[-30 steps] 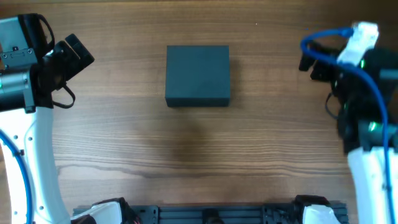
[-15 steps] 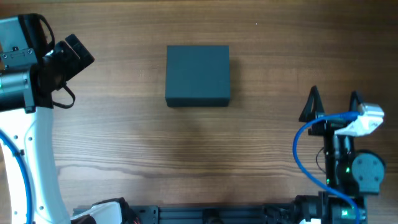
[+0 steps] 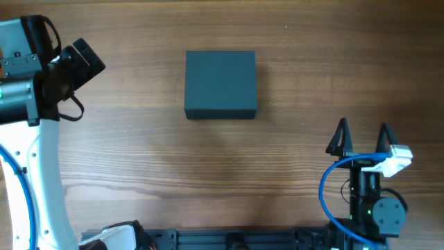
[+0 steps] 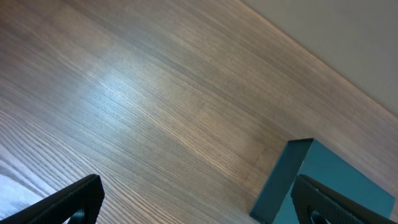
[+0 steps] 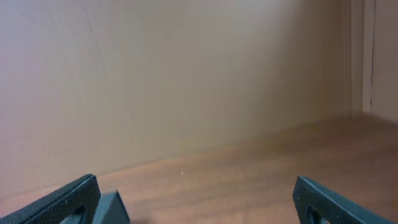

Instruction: Pack container

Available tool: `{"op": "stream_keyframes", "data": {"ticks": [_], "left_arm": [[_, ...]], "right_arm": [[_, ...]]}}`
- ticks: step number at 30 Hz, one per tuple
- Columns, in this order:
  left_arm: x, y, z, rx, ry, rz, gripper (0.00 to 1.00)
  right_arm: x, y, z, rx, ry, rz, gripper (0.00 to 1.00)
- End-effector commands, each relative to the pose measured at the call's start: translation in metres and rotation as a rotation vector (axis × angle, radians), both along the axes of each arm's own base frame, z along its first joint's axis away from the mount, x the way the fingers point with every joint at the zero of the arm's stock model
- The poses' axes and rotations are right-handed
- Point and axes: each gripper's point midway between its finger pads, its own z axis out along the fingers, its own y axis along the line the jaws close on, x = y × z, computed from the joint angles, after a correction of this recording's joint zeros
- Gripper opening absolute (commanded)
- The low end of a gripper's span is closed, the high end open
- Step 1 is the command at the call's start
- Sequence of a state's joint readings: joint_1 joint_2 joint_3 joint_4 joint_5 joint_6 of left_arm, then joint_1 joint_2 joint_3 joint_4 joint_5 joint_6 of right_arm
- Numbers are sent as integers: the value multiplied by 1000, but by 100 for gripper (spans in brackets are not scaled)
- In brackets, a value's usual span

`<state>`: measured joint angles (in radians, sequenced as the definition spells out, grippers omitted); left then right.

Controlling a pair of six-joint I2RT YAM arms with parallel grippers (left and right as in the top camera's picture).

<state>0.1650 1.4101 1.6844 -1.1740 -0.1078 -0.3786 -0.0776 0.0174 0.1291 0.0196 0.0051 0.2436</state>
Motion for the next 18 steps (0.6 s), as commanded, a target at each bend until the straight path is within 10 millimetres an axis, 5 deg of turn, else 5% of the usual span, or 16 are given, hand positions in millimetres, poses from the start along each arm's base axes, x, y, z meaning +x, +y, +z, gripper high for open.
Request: {"op": "stream_keyframes", "data": {"ticks": [1,5,18], "left_arm": [[0,2,2,10,-3,1,100],[0,2,2,10,-3,1,100],[0,2,2,10,-3,1,100]], "right_arm": [[5,-4,-26,63,38,-12,100],[10,-4,-59,90,109,-13,100],[10,0,-60,20,120,4,99]]}}
